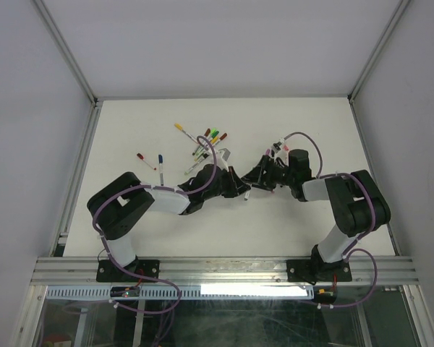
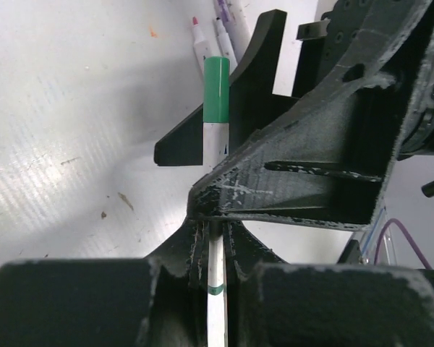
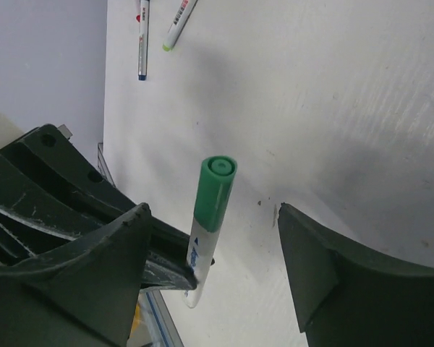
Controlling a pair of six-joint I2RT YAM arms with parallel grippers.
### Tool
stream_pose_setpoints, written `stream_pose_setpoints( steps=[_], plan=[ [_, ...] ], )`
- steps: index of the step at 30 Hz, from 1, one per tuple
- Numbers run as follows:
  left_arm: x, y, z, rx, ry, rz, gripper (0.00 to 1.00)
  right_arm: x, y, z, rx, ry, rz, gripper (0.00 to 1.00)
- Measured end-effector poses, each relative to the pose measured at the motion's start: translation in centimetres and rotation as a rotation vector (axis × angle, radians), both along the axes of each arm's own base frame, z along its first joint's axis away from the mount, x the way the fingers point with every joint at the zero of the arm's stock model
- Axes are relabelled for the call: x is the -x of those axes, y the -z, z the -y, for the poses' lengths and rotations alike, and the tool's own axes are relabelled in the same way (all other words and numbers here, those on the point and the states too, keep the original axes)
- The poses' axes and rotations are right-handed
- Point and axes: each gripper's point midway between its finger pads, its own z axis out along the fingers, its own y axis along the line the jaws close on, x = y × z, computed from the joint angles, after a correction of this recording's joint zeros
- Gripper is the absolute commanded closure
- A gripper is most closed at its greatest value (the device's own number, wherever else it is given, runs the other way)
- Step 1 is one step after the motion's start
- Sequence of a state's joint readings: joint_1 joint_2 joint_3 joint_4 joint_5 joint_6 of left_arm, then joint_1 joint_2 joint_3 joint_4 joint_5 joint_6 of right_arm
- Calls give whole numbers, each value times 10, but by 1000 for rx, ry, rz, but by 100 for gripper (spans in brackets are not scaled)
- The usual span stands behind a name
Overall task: Open the pen caps
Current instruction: Pick up the pen from the center of the board.
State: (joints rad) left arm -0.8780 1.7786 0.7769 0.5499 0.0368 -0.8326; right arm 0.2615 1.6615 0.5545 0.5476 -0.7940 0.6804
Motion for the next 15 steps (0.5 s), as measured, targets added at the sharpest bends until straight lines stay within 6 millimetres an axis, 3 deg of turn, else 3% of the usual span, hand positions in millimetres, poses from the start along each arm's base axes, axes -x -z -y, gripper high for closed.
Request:
stream_pose_setpoints(
  steps=[10, 13, 15],
  plan=[
    [0, -11, 6, 58, 4, -1, 99, -2, -10, -5, -25, -27, 10, 90],
    [0, -10, 6, 58, 3, -4, 87, -2, -14, -8, -30, -48, 20, 99],
    [1, -10, 5, 61, 2, -6, 74, -1, -14, -8, -28, -56, 17, 100]
  ],
)
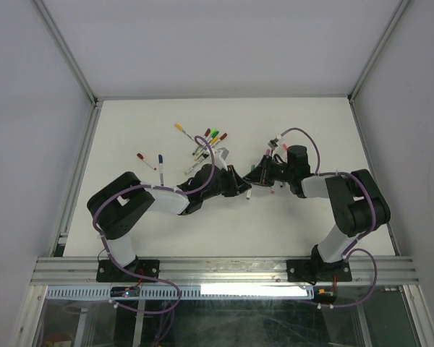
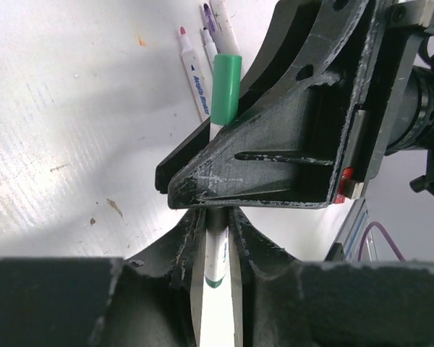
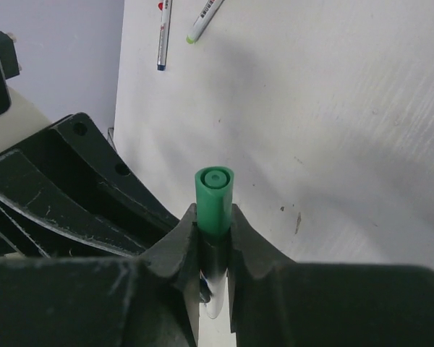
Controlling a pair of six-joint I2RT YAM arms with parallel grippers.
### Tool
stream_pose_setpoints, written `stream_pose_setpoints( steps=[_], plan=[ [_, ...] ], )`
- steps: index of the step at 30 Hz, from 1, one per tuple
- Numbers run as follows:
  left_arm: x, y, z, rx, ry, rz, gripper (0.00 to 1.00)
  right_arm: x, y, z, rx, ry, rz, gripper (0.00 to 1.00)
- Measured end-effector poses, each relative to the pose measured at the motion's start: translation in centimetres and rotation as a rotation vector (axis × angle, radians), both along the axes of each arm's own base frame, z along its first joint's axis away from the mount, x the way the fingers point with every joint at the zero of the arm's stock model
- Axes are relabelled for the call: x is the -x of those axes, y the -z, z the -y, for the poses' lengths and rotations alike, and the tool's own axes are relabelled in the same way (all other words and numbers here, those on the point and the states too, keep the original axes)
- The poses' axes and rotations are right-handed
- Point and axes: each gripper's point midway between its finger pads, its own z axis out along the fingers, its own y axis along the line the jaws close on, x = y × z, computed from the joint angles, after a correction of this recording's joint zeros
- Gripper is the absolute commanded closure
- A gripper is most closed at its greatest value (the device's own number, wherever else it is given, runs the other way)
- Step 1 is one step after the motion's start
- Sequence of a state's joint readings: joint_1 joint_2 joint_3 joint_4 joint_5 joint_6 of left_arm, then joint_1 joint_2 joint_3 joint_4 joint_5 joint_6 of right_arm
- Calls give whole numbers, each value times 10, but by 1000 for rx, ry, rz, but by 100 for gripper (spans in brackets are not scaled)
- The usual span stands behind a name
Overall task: Open the pen caps
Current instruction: Pick up the pen from the center of the board.
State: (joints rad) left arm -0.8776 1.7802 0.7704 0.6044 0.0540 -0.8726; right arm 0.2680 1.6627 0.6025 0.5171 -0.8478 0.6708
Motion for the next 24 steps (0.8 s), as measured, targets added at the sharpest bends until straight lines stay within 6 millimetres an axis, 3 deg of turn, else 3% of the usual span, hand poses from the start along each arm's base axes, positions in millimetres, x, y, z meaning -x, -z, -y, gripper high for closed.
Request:
stream_pose_setpoints(
  steps=[5, 8, 15, 20, 24],
  plan=[
    [10, 6, -7, -8, 22, 4, 43, -1, -1, 0, 15, -28, 19, 100],
    [23, 3, -19, -7, 49, 22, 31, -2, -6, -1, 23, -48, 22, 100],
    [51, -46, -51, 80, 85, 194, 3, 4, -29, -7, 20, -245, 152, 100],
    [65, -90, -75, 182, 79, 366, 1, 23, -51, -8, -21, -424, 240, 100],
    [76, -111, -95, 254, 53, 462, 1, 37, -69, -7, -55, -515, 301, 100]
  ],
)
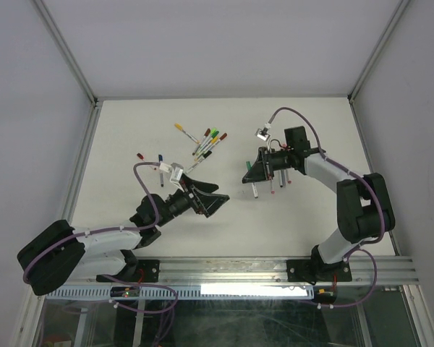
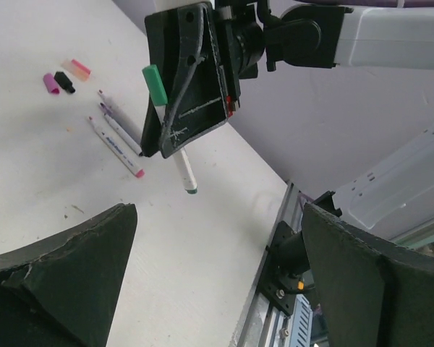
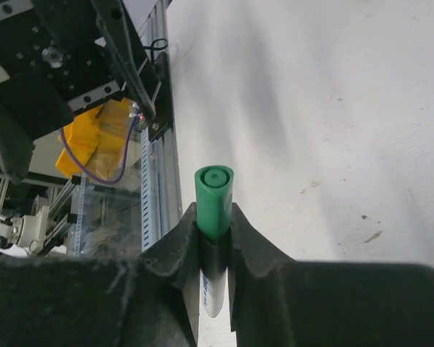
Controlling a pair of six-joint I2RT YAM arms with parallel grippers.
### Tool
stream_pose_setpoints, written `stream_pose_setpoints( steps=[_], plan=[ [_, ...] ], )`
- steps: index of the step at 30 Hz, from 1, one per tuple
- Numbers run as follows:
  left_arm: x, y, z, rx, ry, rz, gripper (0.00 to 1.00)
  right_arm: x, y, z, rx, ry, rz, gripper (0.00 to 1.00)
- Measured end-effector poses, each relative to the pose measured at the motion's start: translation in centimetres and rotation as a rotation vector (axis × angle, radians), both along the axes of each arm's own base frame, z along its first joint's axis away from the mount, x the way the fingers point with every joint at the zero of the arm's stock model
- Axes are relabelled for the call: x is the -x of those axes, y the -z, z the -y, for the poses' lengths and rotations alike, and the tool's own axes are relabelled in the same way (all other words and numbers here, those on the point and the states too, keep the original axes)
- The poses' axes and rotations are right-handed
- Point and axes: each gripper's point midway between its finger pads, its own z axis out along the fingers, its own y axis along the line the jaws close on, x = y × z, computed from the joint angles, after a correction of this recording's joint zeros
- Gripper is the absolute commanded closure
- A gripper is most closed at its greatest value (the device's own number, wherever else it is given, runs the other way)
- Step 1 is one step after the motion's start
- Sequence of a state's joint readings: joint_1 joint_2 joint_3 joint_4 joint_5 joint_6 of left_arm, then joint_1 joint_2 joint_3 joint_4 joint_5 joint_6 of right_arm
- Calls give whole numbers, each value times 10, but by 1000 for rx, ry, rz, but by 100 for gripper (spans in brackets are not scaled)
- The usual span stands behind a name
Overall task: Open the pen caps
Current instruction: Pick up the pen from the center of the board.
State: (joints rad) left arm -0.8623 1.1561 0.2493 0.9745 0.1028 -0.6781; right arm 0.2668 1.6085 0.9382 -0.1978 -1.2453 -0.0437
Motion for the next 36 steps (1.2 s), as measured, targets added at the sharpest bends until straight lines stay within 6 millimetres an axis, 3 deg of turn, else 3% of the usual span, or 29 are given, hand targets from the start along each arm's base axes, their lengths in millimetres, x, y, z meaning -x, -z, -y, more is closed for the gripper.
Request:
stream_pose_setpoints(
  steps=[5, 10, 19, 24, 36],
  plan=[
    [5, -18, -9, 66, -10, 68, 1, 19, -9, -1, -32, -93, 32, 100],
    [4, -38, -9, 139, -12, 127, 10, 37, -12, -5, -45, -162, 49, 100],
    [-21, -36, 17, 156, 7, 86, 30, 56, -21, -7, -83, -229, 87, 100],
    [-35, -24, 40, 140, 35, 40, 37, 60, -22, -8, -86, -240, 97, 100],
    [-44, -6, 63, 120, 100, -24, 52, 61, -24, -8, -87, -250, 106, 100]
  ],
)
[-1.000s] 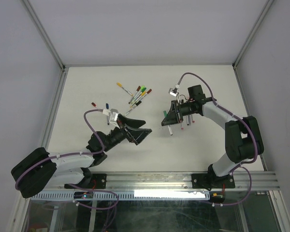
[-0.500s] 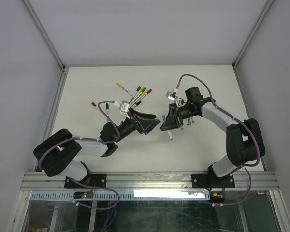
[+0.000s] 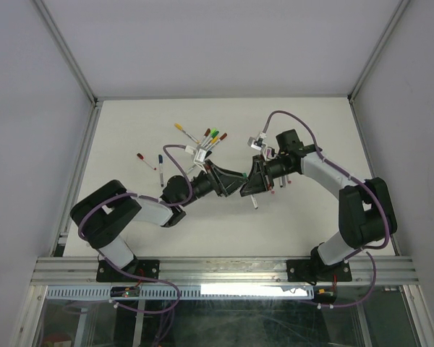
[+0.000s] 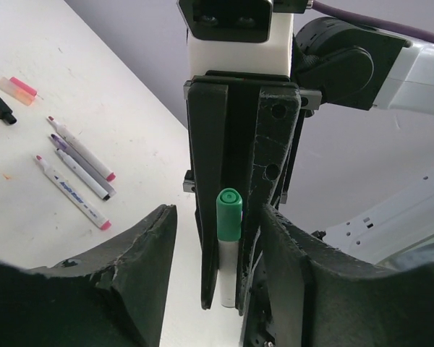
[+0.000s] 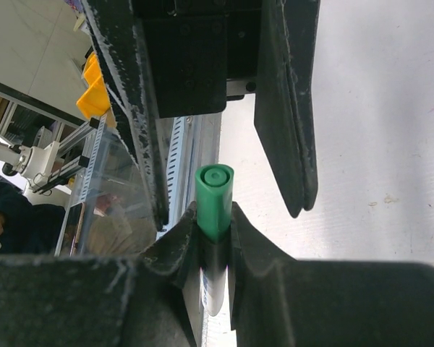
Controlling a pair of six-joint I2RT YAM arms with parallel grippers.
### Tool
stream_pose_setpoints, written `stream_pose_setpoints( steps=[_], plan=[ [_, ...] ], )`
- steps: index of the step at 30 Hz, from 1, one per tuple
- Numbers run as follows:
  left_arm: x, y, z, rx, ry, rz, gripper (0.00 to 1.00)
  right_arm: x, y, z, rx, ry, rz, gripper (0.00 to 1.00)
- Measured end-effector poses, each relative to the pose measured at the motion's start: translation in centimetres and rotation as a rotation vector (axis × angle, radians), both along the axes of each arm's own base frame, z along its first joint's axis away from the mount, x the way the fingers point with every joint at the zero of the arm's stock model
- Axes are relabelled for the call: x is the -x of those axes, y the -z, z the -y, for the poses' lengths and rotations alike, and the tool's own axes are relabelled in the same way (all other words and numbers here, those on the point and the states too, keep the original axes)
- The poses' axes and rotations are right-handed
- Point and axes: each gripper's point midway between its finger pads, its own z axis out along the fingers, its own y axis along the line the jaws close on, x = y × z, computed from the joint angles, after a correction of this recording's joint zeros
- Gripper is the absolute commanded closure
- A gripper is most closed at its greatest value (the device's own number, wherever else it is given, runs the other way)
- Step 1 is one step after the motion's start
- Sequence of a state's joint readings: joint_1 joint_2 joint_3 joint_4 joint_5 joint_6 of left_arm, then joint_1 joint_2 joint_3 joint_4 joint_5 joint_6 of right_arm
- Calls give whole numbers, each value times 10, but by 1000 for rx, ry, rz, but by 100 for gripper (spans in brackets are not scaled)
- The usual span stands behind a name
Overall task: Open the pen caps
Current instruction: Pick up the pen from the center of the board.
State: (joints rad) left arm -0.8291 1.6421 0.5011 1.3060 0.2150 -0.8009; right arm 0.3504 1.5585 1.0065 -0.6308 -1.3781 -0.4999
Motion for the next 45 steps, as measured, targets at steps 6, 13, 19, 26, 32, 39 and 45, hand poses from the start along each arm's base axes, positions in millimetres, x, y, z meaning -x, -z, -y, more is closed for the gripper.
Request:
stream_pose_setpoints(
  steps=[6, 13, 19, 26, 32, 39, 45],
  plan=[
    [-3, 2, 4, 1, 2, -9, 68, 1, 0, 0, 1, -3, 1, 100],
    [0, -4, 6, 16, 39, -3, 100, 0, 2, 0, 8, 2, 7, 85],
    [-5, -2, 3, 18, 30, -2, 100, 1, 1, 0, 8, 0, 2, 54],
    [-19, -5, -12, 52, -47, -18, 100, -5, -4, -3, 9, 14, 34, 50],
    [-25, -11, -23, 79, -106, -18, 100, -10, -2, -4, 21, 31, 40, 65],
    [-24, -16, -27, 105, -115, -20, 91, -17, 0, -6, 43, 62, 38, 100],
    [-27, -19, -33, 131, -109, -40, 65, -15, -2, -6, 39, 62, 18, 100]
  ],
)
